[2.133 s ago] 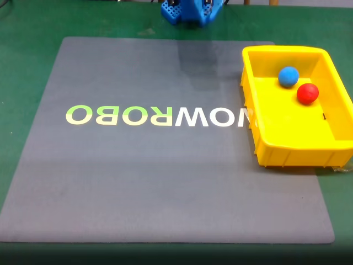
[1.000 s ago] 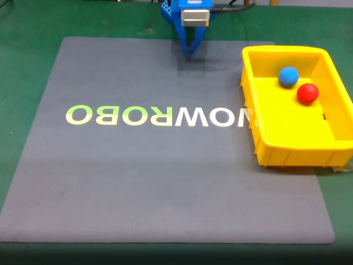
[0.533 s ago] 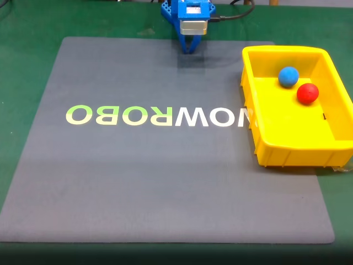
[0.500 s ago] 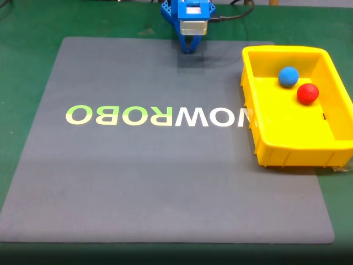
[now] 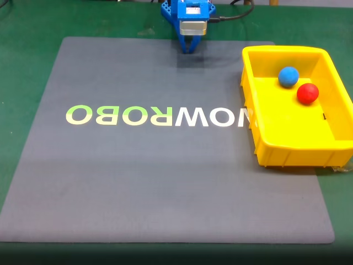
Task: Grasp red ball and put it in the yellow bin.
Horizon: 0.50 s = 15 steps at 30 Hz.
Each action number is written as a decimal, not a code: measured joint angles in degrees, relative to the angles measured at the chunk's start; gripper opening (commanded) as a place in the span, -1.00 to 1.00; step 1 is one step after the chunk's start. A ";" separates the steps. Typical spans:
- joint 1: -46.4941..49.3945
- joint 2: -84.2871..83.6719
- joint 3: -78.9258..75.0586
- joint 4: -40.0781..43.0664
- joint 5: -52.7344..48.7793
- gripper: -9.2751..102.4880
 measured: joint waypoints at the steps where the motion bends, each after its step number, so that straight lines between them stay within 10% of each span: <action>1: 0.00 0.00 0.00 0.09 0.00 -0.83; 15: 0.00 0.00 0.00 0.44 0.00 -0.83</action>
